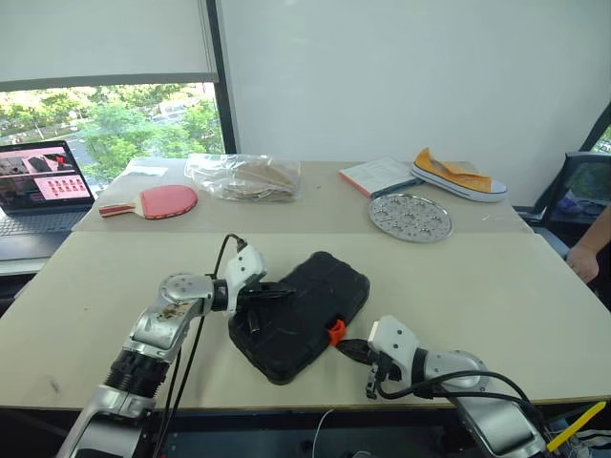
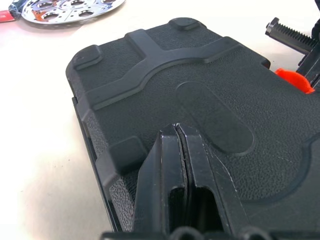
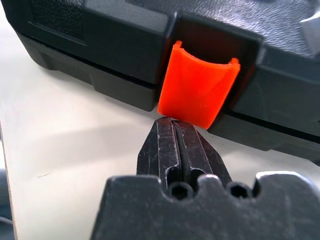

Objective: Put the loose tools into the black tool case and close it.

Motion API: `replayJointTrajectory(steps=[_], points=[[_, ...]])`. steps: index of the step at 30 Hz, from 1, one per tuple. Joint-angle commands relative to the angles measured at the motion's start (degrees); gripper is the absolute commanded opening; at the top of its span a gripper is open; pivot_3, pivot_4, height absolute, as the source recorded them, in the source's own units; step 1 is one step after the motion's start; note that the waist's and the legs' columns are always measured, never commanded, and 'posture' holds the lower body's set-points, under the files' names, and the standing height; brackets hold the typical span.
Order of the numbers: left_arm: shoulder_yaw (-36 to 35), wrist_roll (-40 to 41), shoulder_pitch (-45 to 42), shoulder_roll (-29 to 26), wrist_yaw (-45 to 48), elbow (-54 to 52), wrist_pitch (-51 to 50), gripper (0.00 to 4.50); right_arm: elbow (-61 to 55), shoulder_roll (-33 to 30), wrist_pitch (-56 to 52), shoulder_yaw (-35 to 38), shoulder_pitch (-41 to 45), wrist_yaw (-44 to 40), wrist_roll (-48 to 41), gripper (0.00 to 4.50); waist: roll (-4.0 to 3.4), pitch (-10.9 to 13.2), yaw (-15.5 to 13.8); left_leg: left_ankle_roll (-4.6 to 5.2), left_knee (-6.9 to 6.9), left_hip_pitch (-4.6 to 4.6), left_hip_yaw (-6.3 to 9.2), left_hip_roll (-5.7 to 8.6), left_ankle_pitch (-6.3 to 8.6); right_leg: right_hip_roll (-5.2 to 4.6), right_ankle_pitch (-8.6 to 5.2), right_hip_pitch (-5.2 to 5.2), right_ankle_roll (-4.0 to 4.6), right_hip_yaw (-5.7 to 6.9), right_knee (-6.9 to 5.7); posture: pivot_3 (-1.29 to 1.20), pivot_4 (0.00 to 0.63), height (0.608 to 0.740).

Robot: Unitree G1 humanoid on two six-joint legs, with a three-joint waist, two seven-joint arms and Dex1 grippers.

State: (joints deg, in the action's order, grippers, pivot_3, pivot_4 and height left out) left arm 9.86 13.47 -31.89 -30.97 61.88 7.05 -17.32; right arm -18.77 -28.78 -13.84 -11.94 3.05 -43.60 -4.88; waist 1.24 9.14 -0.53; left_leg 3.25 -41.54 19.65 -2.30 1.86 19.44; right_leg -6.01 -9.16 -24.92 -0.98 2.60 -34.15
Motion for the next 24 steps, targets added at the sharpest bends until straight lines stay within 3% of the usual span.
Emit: replayJointTrajectory(steps=[1, 11, 18, 24], points=[[3.0, -1.96, 1.89, 0.66, 0.55, 2.19, -0.54, 0.05, -0.01, 1.37, 3.58, 2.17, -0.98, 2.29, -0.95, 0.0, -0.06, -0.03, -0.02, 0.0, 0.0, 0.0, 0.0, 0.0, 0.0, 0.0, 0.0, 0.0, 0.0, -0.01, 0.01, 0.0, 0.15, 0.74], [2.96, -2.23, 1.14, 0.49, 1.4, 3.42, -0.17, 0.05, 3.13, 6.01, 10.45, 2.42, -2.42, 4.28, -1.83, 0.0, -0.17, -0.1, 0.02, 0.02, 0.06, 0.0, 0.0, 0.02, 0.01, -0.01, -0.01, -0.01, -0.01, -0.03, 0.04, 0.0, 0.15, 0.74], [2.98, -2.48, 0.54, 0.83, 1.73, 4.95, 0.56, 0.05, -0.96, 4.44, 8.29, 1.96, -1.51, 2.3, -2.92, 0.0, -0.18, -0.09, 0.01, 0.33, 0.05, -0.01, 0.0, 0.01, 0.19, 0.0, -0.01, -0.02, -0.01, -0.03, 0.02, 0.0, 0.15, 0.74], [3.04, -2.61, 0.74, 1.36, 1.52, 5.54, 1.05, 0.05, -4.68, -1.29, 4.55, 4.93, -3.26, -0.96, -5.16, 0.0, -0.24, -0.09, -0.17, 0.33, 0.04, 0.0, 0.0, 0.01, 0.19, -0.02, -0.01, -0.01, -0.01, -0.02, 0.03, 0.0, 0.15, 0.74]])
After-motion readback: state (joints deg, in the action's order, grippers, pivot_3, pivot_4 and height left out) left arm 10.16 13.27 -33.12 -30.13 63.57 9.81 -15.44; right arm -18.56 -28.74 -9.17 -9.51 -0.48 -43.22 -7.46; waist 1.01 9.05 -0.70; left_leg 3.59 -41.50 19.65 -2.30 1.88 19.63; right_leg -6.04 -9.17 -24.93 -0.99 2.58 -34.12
